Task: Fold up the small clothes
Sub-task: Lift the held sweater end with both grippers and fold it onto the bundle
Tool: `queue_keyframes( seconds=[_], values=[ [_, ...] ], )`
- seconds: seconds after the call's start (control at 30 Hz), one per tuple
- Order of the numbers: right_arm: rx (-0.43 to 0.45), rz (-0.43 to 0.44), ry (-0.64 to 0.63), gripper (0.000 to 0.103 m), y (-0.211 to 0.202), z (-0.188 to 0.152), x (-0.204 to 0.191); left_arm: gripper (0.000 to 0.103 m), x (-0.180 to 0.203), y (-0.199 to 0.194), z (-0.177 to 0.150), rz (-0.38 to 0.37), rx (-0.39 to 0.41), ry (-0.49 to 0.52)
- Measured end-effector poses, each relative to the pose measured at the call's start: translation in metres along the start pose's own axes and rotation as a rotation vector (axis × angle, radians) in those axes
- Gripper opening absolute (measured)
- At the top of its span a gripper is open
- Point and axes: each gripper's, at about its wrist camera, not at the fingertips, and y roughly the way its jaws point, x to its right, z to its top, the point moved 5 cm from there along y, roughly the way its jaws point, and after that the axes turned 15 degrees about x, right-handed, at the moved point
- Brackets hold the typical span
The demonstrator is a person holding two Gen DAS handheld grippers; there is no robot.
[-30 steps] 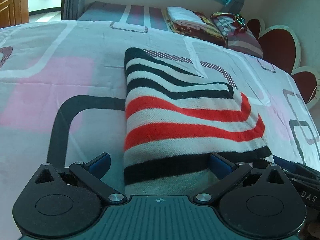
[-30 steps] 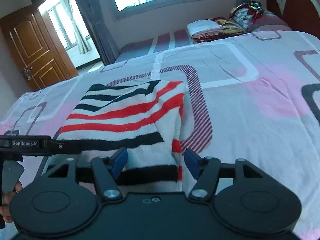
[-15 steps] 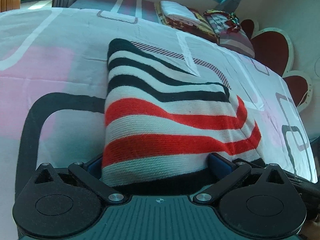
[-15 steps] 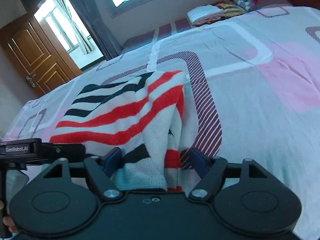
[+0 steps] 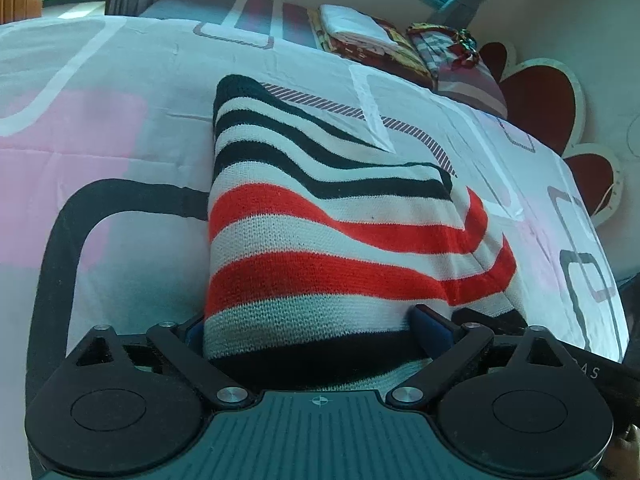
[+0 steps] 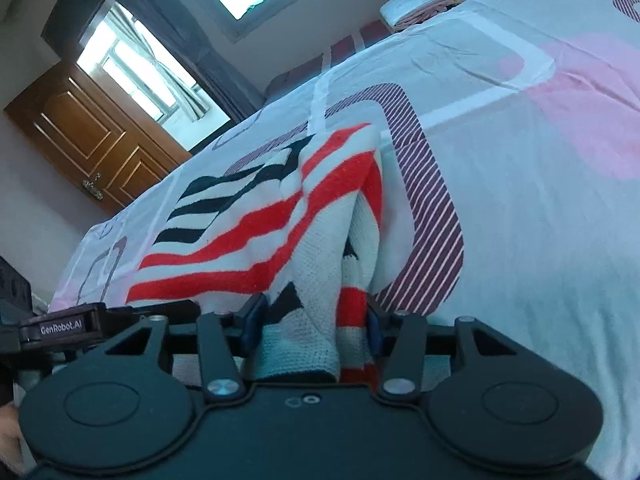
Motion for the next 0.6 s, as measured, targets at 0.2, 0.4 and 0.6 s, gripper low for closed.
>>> queue_keyframes(
  seconds=[0.2, 0.4, 0.6],
  values=[
    [0.036, -0.006, -0.008, 0.032, -0.01, 0.005, -0.018, 0.065, 0.004, -0.019, 0.009, -0.002, 0.04, 0.048],
    [0.089, 0.033, -0.002, 0.031, -0.015, 0.012, -0.036, 0.062, 0.006, -0.04, 0.015, 0.006, 0.084, 0.067],
    [0.12, 0.076, -0.007, 0.031, -0.022, 0.017, -0.058, 0.062, 0.0, -0.067, 0.028, 0.02, 0.129, 0.079]
  ],
)
